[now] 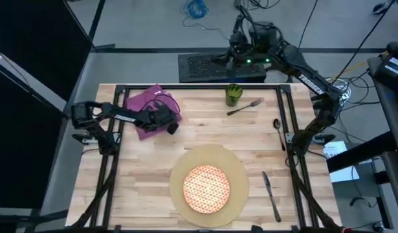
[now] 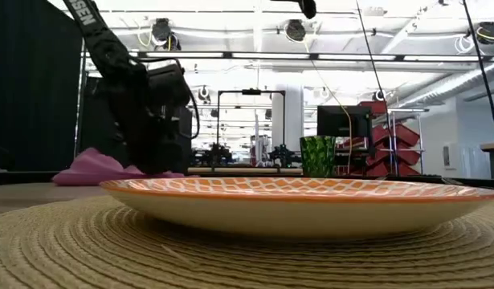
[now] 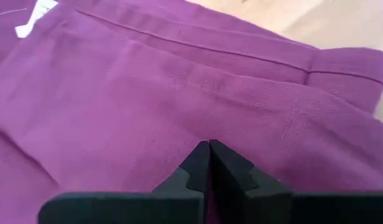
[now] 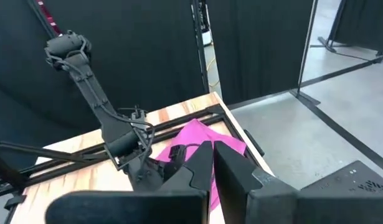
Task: Set table place
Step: Fold the purple table napkin
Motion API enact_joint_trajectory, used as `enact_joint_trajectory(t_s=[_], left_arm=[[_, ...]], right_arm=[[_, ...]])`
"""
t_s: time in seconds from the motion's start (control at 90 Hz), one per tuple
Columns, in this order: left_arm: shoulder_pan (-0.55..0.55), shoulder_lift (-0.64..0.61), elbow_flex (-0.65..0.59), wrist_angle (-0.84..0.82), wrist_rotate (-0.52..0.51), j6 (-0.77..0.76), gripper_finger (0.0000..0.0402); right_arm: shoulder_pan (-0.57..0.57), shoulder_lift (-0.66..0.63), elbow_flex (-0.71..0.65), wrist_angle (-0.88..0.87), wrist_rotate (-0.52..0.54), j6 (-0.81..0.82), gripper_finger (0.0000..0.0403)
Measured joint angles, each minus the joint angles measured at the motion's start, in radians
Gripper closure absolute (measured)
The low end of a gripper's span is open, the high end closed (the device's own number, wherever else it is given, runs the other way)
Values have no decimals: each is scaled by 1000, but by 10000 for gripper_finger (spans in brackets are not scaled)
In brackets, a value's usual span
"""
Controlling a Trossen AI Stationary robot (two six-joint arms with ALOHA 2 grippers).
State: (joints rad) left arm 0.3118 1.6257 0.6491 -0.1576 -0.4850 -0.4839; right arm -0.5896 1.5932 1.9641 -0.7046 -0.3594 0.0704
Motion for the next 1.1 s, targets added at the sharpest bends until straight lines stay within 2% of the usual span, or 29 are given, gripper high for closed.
enact_joint_trajectory(t_s=[0.244, 0.356, 0.511, 0.589, 0.689, 0.778, 0.9, 1.1], left_arm=[[-108, 1, 23, 95, 120, -34, 401], [-172, 1, 49, 131, 125, -47, 401], [-245, -42, 141, 122, 113, 44, 401], [-284, -96, 197, 62, 25, 78, 401], [-345, -205, 256, -114, -249, 119, 401], [-380, -330, 289, -256, -417, 131, 401], [-384, -493, 293, -405, -464, 130, 401], [-396, -733, 292, -518, -588, 100, 401]], right_arm=[[-5, -40, 0, -47, 24, -3, 403], [-6, -41, 0, -80, 28, -7, 403], [-6, -43, 0, -112, 28, -16, 403], [-6, -43, 0, -126, 27, -16, 403], [-4, -44, -17, -150, 31, -16, 403], [15, -45, -102, -131, 45, 1, 403], [51, -39, -308, 24, 38, 55, 403], [103, -11, -639, 582, -67, 180, 384]])
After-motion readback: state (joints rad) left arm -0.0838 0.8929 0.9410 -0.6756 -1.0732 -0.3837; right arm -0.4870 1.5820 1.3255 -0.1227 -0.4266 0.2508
